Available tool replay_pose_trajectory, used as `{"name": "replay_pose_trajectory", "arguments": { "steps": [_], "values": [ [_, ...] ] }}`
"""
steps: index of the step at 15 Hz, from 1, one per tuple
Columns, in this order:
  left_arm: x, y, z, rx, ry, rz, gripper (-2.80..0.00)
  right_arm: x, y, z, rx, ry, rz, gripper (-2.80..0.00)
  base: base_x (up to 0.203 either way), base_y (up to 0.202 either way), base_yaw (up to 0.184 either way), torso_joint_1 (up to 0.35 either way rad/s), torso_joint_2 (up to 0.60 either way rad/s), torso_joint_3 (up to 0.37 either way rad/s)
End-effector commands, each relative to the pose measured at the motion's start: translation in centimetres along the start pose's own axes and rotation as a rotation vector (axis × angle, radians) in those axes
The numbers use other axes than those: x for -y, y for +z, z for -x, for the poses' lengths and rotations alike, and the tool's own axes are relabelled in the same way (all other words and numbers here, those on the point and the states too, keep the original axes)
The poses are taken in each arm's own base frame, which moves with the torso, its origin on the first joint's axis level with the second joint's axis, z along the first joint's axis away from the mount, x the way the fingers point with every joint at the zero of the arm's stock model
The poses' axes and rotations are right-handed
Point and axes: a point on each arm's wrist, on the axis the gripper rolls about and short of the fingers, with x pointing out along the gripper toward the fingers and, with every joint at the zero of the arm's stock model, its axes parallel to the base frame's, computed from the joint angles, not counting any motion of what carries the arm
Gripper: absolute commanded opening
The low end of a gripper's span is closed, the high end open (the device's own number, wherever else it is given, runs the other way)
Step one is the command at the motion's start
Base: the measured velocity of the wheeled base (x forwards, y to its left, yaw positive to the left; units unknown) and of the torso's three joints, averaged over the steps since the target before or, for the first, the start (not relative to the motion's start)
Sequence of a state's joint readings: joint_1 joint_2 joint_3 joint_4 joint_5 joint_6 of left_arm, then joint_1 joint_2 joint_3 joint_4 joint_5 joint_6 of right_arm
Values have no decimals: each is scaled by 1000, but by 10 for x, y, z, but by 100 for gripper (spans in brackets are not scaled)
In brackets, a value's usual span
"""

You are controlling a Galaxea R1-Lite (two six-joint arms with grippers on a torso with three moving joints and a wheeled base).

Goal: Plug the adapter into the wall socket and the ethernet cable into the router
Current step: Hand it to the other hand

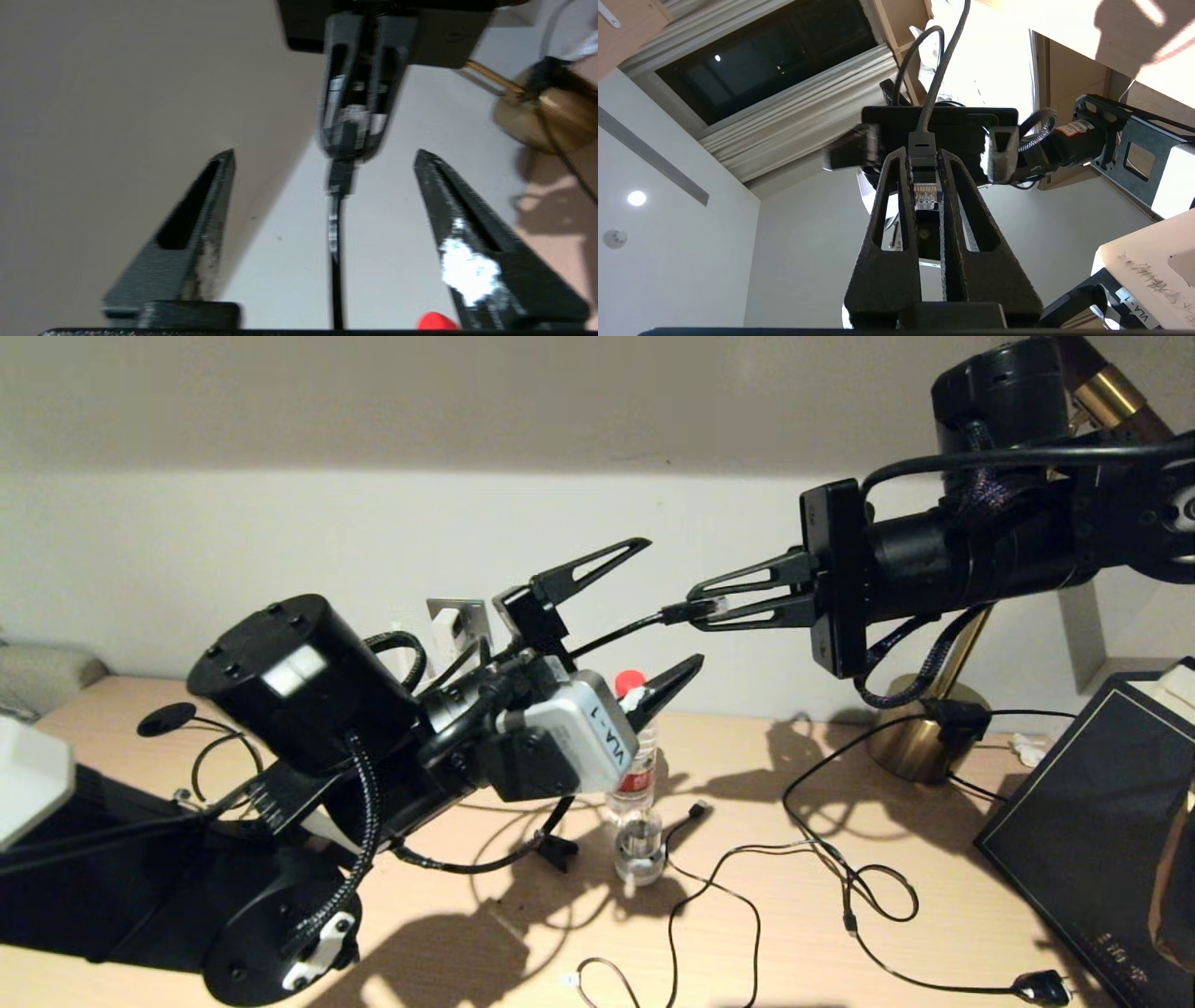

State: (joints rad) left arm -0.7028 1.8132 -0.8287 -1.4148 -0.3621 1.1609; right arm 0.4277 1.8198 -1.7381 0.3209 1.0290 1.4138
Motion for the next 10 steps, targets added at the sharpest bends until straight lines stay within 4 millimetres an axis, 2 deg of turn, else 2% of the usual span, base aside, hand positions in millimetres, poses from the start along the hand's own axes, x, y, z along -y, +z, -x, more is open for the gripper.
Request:
{"name": "replay_pose_trajectory", "arguments": {
  "steps": [1, 7, 8, 10],
  "values": [
    [1, -1, -1, 4, 5, -9, 0, 0, 0, 0, -7, 0, -9, -280, 0, 0, 0, 0, 0, 0],
    [5, -3, -1, 0, -6, -3, 0, 0, 0, 0, -5, 0, -10, -280, 0, 0, 0, 0, 0, 0],
    [5, -3, 0, -1, -8, -1, -280, 0, 0, 0, -4, 0, -10, -280, 0, 0, 0, 0, 0, 0],
    [7, -3, -1, -3, -12, 1, -280, 0, 0, 0, -5, 0, -10, -280, 0, 0, 0, 0, 0, 0]
  ]
}}
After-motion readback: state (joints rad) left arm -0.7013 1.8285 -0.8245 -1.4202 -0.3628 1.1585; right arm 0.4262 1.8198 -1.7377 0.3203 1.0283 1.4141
